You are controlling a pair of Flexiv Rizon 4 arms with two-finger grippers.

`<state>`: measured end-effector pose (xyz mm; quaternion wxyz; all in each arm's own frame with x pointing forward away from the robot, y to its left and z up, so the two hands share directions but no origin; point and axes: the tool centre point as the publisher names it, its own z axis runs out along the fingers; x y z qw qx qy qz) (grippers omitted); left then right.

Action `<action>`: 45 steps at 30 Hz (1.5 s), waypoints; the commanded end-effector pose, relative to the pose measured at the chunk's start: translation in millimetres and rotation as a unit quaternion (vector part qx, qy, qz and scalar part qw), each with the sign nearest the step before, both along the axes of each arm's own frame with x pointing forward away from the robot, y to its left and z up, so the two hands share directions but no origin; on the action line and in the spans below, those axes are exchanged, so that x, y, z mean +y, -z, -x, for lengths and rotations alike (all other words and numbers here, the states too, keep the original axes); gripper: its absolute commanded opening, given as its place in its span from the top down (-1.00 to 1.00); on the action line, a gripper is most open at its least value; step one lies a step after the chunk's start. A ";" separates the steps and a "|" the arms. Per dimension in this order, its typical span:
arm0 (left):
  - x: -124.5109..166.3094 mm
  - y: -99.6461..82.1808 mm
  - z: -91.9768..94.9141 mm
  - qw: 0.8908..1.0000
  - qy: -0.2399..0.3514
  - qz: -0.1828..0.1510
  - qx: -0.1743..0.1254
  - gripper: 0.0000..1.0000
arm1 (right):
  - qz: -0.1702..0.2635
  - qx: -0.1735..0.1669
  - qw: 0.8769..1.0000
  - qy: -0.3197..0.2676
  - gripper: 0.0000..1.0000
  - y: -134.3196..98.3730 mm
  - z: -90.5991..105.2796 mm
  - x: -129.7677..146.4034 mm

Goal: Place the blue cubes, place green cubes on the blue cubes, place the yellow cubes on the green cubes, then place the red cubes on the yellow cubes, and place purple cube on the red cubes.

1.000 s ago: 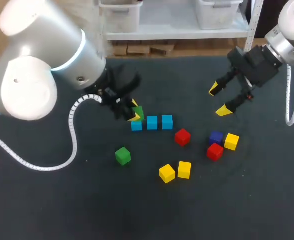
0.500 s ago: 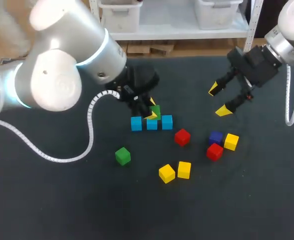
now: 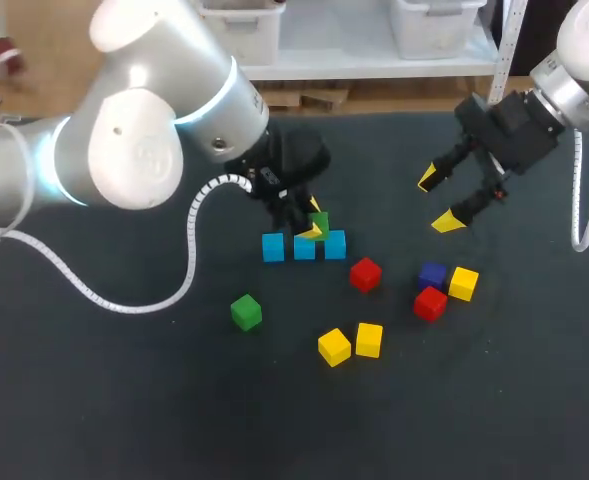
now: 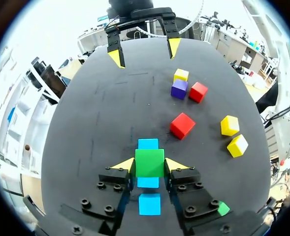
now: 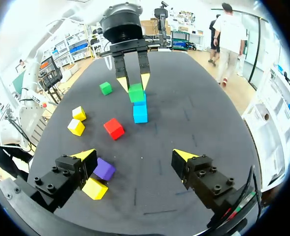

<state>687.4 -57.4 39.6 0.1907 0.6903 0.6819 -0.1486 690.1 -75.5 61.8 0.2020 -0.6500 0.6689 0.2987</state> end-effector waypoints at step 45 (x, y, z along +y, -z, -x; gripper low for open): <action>-0.1 11.4 -4.0 1.000 0.007 -0.008 0.016 1.00 | -0.001 0.000 1.000 -0.001 -1.00 0.3 -0.7 0.0</action>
